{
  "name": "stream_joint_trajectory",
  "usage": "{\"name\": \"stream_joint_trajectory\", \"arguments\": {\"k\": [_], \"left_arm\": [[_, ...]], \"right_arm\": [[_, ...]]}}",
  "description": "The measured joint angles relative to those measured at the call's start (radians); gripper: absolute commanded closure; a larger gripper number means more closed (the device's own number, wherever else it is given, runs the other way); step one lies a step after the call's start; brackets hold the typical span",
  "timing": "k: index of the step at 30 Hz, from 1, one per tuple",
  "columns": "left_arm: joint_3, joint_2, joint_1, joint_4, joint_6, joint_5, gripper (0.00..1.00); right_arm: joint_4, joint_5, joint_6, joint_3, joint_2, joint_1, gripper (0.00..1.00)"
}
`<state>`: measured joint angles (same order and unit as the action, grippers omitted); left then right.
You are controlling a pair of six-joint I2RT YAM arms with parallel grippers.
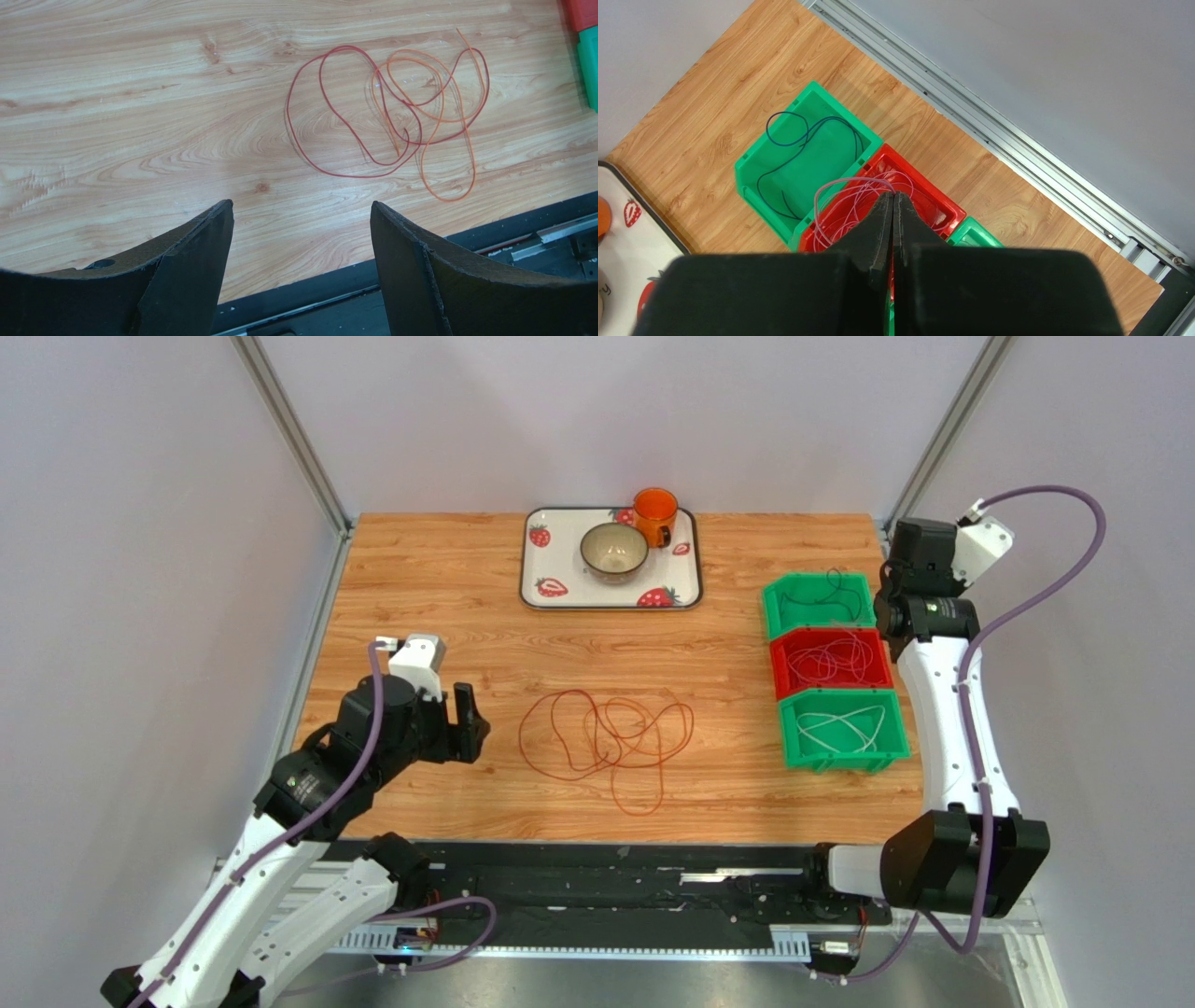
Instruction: Untangle the cables
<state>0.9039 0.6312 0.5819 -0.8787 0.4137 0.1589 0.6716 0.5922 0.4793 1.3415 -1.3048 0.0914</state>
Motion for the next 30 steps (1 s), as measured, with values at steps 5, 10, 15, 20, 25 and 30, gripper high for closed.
{"name": "stream_joint_trajectory", "arguments": {"k": [5, 10, 15, 20, 25, 30], "left_arm": [[0.000, 0.000, 0.000, 0.000, 0.000, 0.000, 0.20], [0.000, 0.003, 0.000, 0.000, 0.000, 0.000, 0.20], [0.000, 0.003, 0.000, 0.000, 0.000, 0.000, 0.21], [0.000, 0.003, 0.000, 0.000, 0.000, 0.000, 0.21], [0.000, 0.003, 0.000, 0.000, 0.000, 0.000, 0.21], [0.000, 0.003, 0.000, 0.000, 0.000, 0.000, 0.20]], "right_arm": [[-0.023, -0.030, 0.013, -0.043, 0.044, 0.042, 1.00], [-0.053, -0.055, 0.015, -0.062, 0.069, 0.050, 1.00], [-0.086, -0.091, 0.032, -0.167, 0.087, 0.050, 1.00], [-0.088, -0.114, 0.050, -0.245, 0.087, 0.050, 1.00], [-0.104, -0.119, 0.063, -0.265, 0.071, 0.052, 1.00], [-0.116, -0.131, 0.080, -0.266, -0.014, 0.061, 1.00]]}}
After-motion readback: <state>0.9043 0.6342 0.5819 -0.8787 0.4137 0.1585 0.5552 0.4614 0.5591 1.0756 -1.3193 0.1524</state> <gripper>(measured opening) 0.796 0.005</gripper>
